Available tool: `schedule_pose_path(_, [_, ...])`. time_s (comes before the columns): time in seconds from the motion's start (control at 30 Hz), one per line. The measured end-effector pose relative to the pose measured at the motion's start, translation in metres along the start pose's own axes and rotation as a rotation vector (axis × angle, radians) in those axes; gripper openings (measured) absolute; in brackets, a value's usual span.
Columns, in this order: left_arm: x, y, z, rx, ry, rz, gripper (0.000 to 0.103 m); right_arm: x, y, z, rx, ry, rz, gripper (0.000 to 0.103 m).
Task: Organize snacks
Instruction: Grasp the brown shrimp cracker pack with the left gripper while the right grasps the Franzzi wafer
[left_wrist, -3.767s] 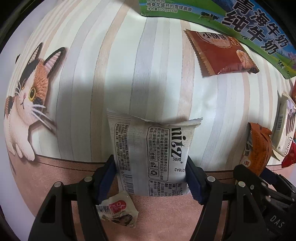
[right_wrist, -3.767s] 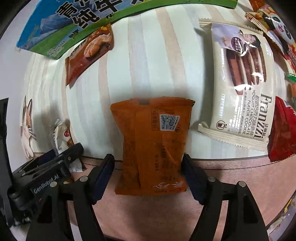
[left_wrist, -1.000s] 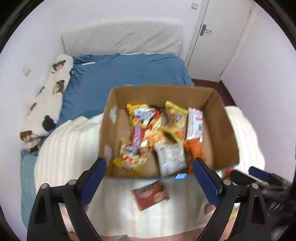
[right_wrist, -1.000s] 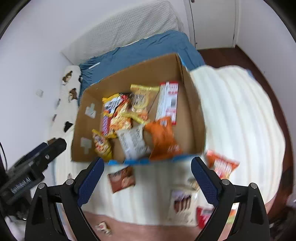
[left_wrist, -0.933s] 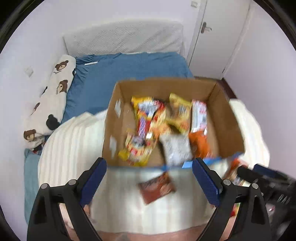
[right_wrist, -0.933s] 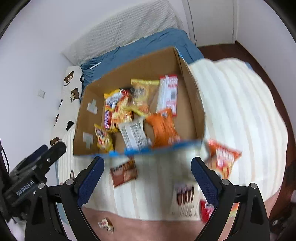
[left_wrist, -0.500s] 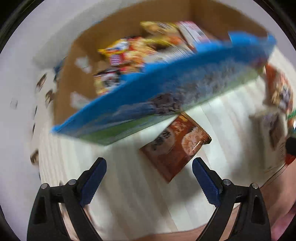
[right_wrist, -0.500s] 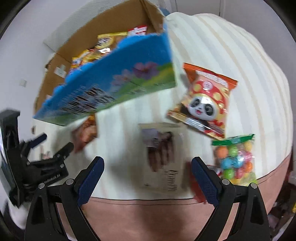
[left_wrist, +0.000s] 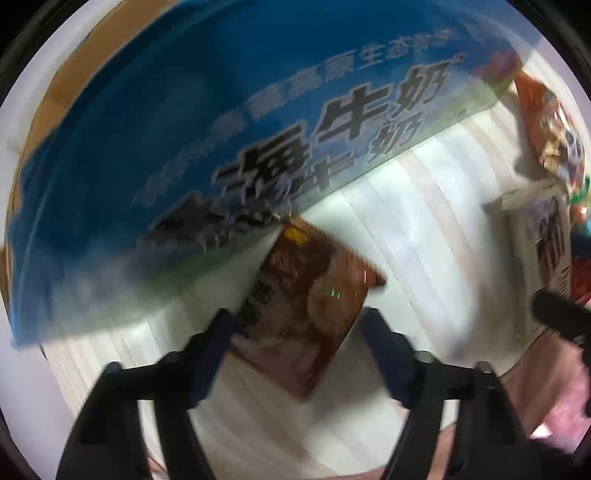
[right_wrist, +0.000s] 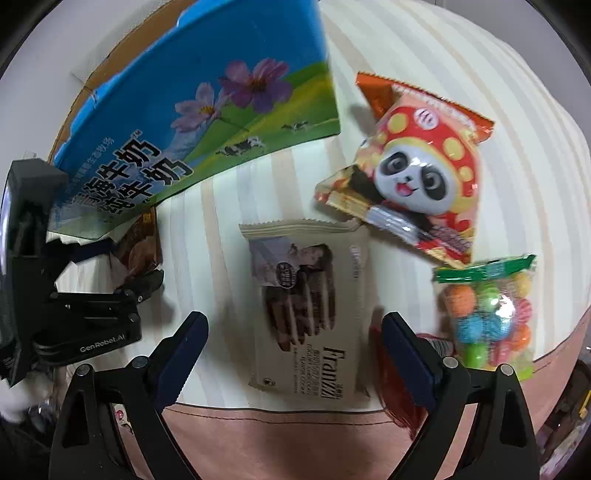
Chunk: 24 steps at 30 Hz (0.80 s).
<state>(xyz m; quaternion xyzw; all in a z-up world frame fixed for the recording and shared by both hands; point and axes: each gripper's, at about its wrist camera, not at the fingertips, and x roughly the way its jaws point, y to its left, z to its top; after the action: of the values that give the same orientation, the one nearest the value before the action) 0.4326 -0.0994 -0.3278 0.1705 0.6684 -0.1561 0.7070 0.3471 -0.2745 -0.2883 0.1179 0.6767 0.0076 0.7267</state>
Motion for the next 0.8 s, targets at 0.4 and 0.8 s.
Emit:
schedule_pose_path(0.4, [0.016, 0.028, -0.03, -0.433, 0.112, -0.231, 0.061, 0.026, 0.01, -0.016, -0.05, 0.063, 0.002, 0.061])
schedule_pose_path(0.8, [0.019, 0.036, -0.047, -0.514, 0.059, -0.188, 0.06, 0.037, 0.008, -0.022, 0.027, 0.064, 0.01, 0.071])
